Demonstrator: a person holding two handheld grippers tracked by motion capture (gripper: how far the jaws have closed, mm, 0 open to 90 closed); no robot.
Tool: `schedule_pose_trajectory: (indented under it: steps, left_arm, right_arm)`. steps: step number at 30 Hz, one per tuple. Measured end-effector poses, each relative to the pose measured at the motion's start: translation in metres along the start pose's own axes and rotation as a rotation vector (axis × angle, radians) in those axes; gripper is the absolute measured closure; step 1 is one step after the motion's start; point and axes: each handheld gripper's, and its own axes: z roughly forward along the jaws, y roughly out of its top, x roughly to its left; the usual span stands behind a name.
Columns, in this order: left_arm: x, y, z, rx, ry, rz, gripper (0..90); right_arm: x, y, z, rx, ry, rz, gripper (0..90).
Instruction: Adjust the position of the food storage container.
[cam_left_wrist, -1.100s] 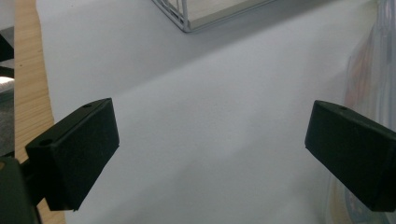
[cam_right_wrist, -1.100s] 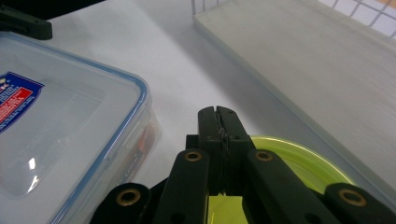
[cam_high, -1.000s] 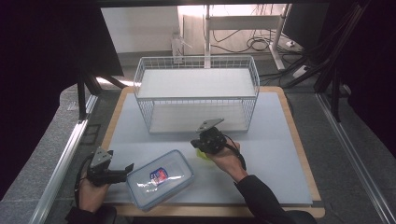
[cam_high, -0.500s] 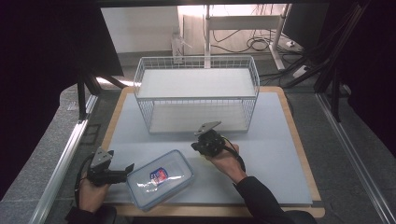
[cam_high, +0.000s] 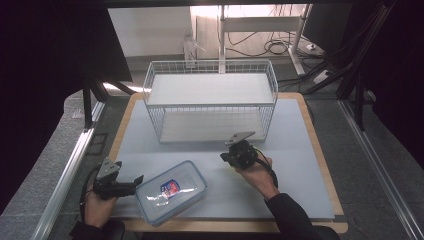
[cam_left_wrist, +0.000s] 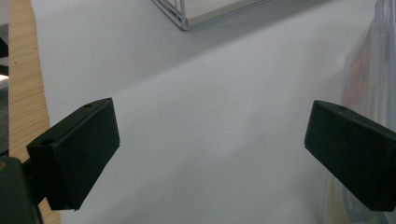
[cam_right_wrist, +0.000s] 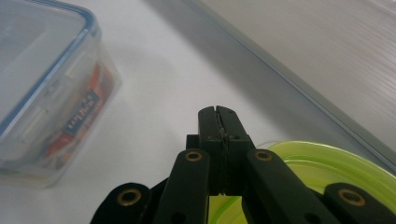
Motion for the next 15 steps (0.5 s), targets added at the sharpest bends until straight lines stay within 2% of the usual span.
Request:
schedule_pose_trajectory:
  steps: [8, 15]
  left_arm:
    - [0.0, 0.0, 0.0, 0.0, -0.002, -0.003, 3.3]
    - [0.001, 0.0, 0.0, -0.001, -0.005, -0.012, 3.3]
  right_arm:
    - [-0.013, -0.015, -0.017, 0.005, -0.032, 0.033, 90.0]
    - [-0.032, -0.037, -0.04, 0.003, -0.087, 0.089, 89.9]
